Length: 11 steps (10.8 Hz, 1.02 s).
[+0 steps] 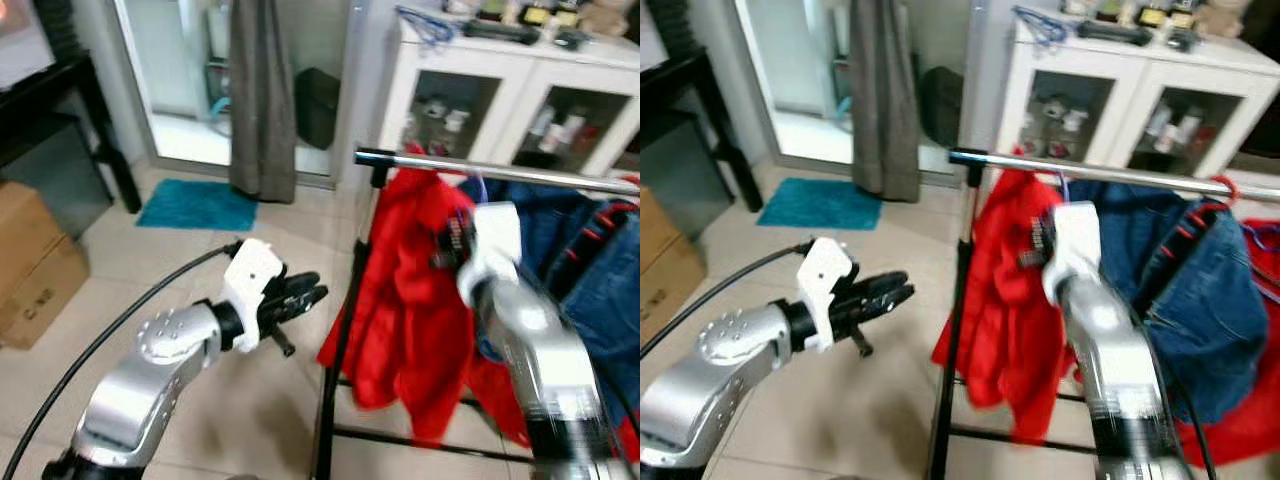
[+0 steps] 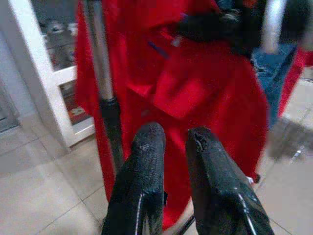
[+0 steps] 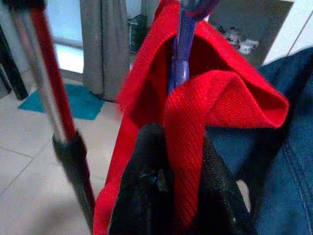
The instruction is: Hang hanger
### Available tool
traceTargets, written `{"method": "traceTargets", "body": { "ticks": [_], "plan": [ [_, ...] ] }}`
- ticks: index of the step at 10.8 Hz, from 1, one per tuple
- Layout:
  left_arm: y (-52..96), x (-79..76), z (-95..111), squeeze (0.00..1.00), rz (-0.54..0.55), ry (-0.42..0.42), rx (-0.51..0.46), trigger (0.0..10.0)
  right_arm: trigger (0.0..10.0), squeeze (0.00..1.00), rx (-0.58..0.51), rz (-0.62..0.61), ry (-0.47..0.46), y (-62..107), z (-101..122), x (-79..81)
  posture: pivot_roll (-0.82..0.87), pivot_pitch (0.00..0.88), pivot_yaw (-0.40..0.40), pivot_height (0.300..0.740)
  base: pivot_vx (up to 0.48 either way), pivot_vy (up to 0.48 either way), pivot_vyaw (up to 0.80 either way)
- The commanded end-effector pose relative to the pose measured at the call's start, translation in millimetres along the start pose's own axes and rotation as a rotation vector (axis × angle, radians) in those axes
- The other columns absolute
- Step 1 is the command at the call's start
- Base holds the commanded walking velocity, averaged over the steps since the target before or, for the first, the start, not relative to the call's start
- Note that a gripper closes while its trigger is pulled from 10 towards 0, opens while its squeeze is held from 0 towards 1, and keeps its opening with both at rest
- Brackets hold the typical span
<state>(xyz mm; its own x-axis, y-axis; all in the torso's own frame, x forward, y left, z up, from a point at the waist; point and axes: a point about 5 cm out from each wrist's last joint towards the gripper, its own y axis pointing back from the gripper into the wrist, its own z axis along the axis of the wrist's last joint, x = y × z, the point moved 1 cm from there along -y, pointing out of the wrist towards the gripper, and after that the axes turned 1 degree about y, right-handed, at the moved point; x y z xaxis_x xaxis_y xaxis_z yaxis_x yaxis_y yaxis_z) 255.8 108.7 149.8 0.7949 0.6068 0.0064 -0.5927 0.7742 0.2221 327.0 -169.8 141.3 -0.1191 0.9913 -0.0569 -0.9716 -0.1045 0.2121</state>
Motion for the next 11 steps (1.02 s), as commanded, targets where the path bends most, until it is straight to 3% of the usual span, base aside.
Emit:
{"method": "traceTargets", "body": {
  "ticks": [1,3,5,7,9,10,11],
  "plan": [
    [-3.3,-4.5,10,0.0,-0.035,-0.016,-0.021,10.0,10.0,0.0,-0.012,-0.023,0.001,-4.8,10,-4.8,0.09,0.0,-0.051,0.74,0.0,0.0,0.0],
    [-4.9,-5.5,11,0.0,-0.045,-0.018,-0.022,10.0,10.0,0.0,-0.017,-0.02,-0.002,-13.5,17,-3.3,0.09,0.0,-0.05,0.74,0.0,0.0,0.0],
    [-6.5,-5.5,12,0.0,-0.058,-0.014,0.001,10.0,10.0,0.0,0.153,0.061,-0.04,-34.6,10,12.1,0.09,0.0,-0.049,0.74,0.0,0.0,0.0],
    [-6.3,-5.9,13,0.0,-0.065,-0.013,0.011,10.0,10.0,0.0,0.213,0.088,-0.113,-42.2,7,22.5,0.1,0.0,-0.055,0.74,0.0,0.0,0.0],
    [-6.0,-4.4,11,0.0,-0.045,0.007,0.016,10.0,10.0,0.0,0.214,0.121,-0.106,-44.9,8,27.9,0.1,0.0,-0.055,0.74,0.0,0.0,0.0],
    [-6.4,-1.7,10,0.0,-0.015,0.021,0.013,10.0,10.0,1.0,0.184,0.149,-0.093,-44.6,12,29.8,0.1,0.0,-0.052,0.74,0.0,0.0,0.0],
    [-6.6,7.3,10,0.0,0.071,0.026,-0.005,10.0,10.0,1.0,0.135,0.174,-0.058,-40.8,18,28.9,0.1,0.0,-0.051,0.74,0.0,0.0,0.0]
  ]
}}
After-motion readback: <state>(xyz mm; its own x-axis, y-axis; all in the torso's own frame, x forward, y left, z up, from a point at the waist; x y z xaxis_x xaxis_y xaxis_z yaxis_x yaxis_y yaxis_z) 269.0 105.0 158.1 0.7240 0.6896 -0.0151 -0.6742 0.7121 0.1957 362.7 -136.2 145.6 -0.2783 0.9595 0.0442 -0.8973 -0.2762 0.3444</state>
